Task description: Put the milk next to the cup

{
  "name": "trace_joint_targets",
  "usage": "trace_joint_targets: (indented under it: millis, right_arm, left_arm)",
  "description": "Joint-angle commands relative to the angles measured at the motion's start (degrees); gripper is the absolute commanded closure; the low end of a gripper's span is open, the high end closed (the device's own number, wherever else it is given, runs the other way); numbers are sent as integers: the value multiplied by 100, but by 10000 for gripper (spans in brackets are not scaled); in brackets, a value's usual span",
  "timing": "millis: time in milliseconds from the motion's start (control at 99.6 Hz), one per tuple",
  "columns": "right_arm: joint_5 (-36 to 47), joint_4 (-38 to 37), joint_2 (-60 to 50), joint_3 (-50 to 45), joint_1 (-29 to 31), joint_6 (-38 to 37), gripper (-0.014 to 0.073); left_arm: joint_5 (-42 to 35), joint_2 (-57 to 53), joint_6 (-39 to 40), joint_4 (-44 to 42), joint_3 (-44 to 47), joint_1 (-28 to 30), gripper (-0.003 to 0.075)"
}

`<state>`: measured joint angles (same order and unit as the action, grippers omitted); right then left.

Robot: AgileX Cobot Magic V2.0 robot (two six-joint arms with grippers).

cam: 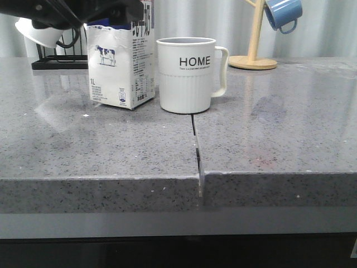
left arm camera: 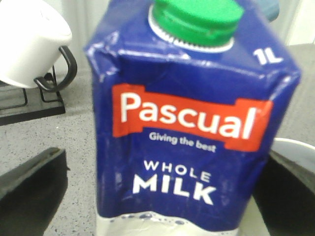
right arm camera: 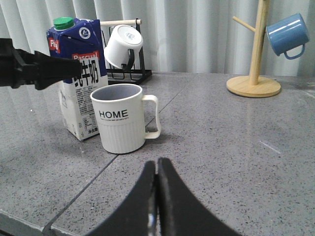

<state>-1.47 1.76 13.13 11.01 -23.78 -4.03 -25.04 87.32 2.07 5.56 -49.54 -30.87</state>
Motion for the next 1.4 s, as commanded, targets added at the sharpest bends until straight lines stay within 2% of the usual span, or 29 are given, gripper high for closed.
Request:
trace_joint_targets:
  millis: [0, 110, 201, 321, 392, 572, 673, 1074, 1385]
  right_arm:
    - [403, 8, 30, 145, -11, 11, 661]
    - [403, 8, 30, 145, -11, 11, 661]
    - [403, 8, 30, 145, -11, 11, 661]
    - [403, 8, 30, 145, -11, 11, 661]
    - [403, 8, 30, 145, -11, 11, 661]
    - [403, 8, 30, 145, -11, 11, 661]
    - [403, 8, 30, 145, -11, 11, 661]
    - [403, 8, 30, 145, -11, 11, 661]
    - [403, 8, 30, 145, -11, 11, 661]
  left_arm:
    - [-383, -485, 61, 17, 15, -61, 28]
    - [-304, -880, -62, 17, 316, -61, 29]
    - [116, -1279, -366, 51, 472, -61, 39]
    - [1043, -1804, -939, 286, 498, 84, 145]
    - [1468, -2104, -955, 296, 498, 239, 277]
    - [1898, -2885, -955, 296, 697, 641, 745]
    - [2039, -3317, -955, 317, 903, 926, 741]
    - [3414, -4864, -838, 419, 1741, 2157, 741]
    - [3802, -6005, -838, 510, 2254, 2807, 741]
